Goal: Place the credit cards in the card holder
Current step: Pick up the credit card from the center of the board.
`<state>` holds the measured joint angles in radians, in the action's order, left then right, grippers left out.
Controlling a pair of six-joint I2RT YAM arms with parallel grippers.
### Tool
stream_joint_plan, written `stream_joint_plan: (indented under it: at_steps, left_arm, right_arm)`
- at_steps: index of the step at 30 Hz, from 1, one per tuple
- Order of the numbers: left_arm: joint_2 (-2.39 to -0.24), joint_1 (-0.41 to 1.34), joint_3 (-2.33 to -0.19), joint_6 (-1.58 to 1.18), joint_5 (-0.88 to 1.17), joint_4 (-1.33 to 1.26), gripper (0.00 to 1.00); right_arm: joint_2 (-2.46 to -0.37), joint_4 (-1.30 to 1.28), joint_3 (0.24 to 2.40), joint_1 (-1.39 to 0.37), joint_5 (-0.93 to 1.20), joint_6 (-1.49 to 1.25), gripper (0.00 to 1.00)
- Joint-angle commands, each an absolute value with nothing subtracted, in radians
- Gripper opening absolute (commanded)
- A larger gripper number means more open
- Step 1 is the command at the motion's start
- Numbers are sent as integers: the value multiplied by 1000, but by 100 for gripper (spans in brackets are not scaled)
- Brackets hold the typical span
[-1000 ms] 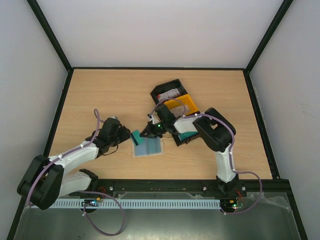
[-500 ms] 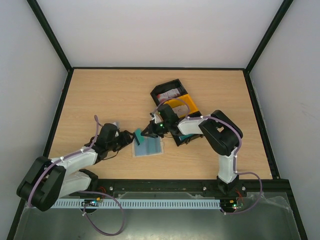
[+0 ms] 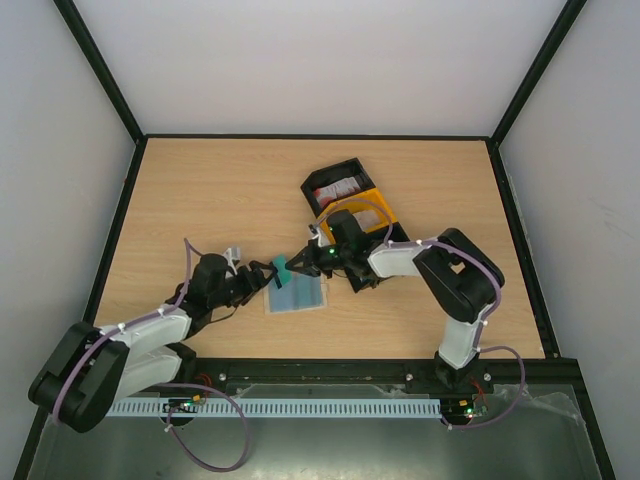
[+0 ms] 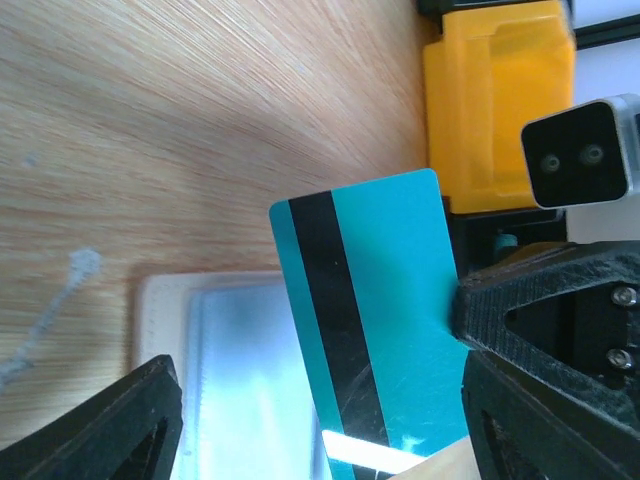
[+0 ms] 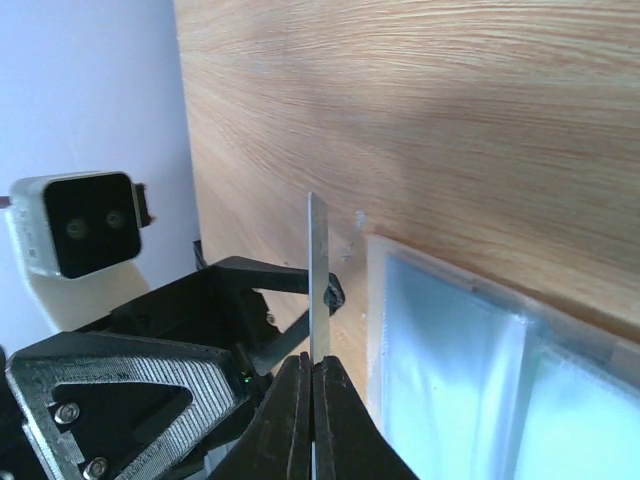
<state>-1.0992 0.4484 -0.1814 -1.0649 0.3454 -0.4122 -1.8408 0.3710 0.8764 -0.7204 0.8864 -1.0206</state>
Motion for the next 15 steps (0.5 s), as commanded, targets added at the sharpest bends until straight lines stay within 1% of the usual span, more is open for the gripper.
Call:
stream_joint_plan:
  at_steps: [1,7,10,12,15]
  left_arm:
    - [-1054,443,-151,-1143,421,-536,80]
    - [-975,442,-135,-1232,478,-623,82]
    - [-952,433,-150,-1288,542,-704,81]
    - [-936,430,-172,-1313,560,-717,75]
    - [-898,427,-190,-1339,563,-727,63]
  right_arm:
    - [-1767,480,830,-707,917,-1108,2]
    - [-1660,577,775,-701,944,-1205,2]
    - [-1605,655,753,-701,947,-1279,2]
    - [-1568,694,748,-700,945,-1323,2]
    - [-1522,713,750,-700,942,-1348,2]
